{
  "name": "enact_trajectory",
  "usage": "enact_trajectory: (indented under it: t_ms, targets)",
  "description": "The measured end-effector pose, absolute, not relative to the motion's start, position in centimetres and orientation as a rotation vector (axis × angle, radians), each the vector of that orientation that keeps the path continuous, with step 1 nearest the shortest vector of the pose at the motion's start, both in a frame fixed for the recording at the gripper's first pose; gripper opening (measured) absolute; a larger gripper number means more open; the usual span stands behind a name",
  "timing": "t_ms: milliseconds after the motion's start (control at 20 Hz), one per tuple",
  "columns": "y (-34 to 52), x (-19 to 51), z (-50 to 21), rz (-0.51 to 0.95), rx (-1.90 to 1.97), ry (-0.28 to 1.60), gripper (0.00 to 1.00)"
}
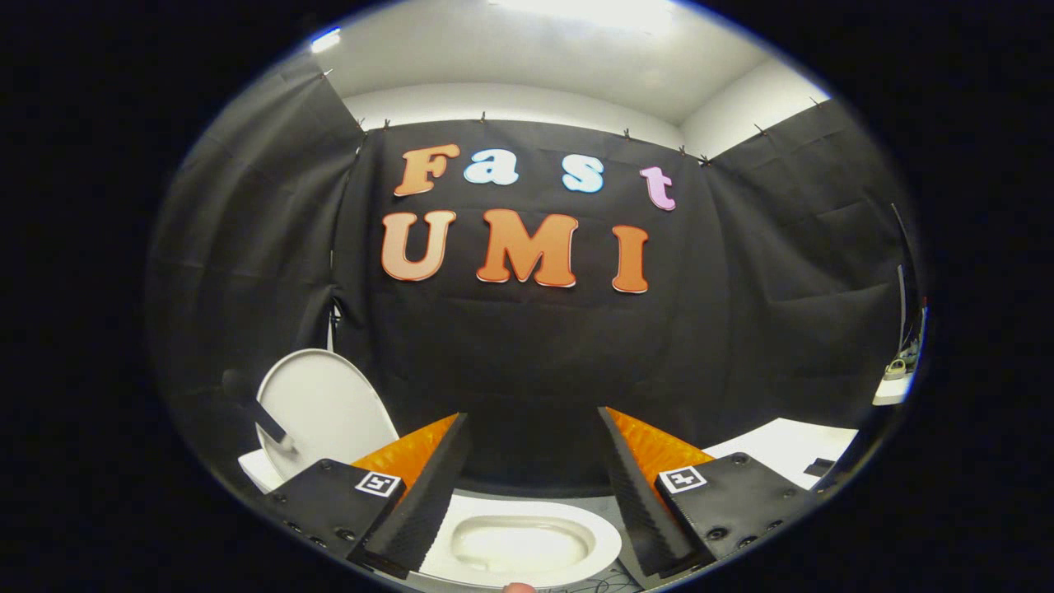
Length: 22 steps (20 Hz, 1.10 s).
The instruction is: Open the toilet lid.
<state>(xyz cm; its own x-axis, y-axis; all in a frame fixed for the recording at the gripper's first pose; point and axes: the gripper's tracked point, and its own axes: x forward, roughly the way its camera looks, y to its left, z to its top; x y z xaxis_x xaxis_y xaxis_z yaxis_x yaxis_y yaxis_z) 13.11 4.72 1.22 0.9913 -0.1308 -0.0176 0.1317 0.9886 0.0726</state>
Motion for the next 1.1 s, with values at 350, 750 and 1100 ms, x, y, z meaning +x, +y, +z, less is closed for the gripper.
enact_trajectory:
  t_ms: [350, 750, 1100]
  targets:
    - [-0.2, 10.4, -1.3, -0.162, 0.077, 0.024, 0.98]
    - [-0.3, 6.5, -4.3, -0.074, 0.069, 0.033, 0.98]
    - [-0.2, 4.7, -4.8, -0.081, 0.026, 0.044, 0.98]
